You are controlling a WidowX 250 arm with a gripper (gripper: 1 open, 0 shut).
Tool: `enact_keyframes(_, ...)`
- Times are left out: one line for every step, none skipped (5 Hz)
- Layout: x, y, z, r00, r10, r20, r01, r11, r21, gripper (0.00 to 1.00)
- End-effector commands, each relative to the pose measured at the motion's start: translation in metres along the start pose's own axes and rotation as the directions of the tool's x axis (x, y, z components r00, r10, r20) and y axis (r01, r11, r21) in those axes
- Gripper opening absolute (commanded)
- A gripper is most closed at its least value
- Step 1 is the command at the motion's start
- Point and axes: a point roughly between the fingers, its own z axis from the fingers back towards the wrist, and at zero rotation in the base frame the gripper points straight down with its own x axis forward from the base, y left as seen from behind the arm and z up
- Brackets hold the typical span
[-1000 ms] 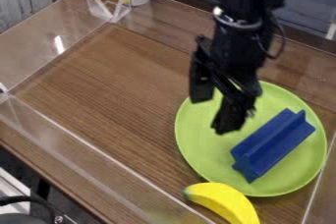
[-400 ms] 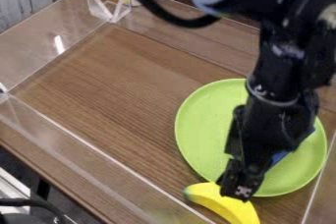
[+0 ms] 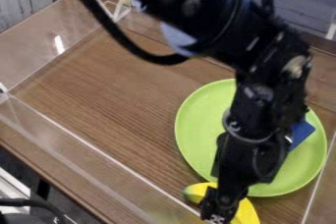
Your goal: Put the banana in the green plate
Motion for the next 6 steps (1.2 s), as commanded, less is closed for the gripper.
enact_keyframes(-0.003,0.001,-0.003,0.999,-0.005,0.045,0.003,0.999,0.046,1.0)
enact_keyframes(-0.005,0.003,-0.012,0.999,-0.008,0.052,0.006,0.999,0.046,1.0)
enact_keyframes(-0.004,0.004,-0.017,0.998,-0.012,0.056,0.01,0.999,0.045,1.0)
enact_keyframes(-0.003,0.006,-0.02,0.998,-0.014,0.059,0.011,0.999,0.048,1.0)
enact_keyframes(-0.003,0.007,-0.021,0.998,-0.015,0.062,0.012,0.999,0.049,0.0)
enact_keyframes(-0.002,0.009,-0.022,0.998,-0.014,0.065,0.011,0.999,0.052,0.0)
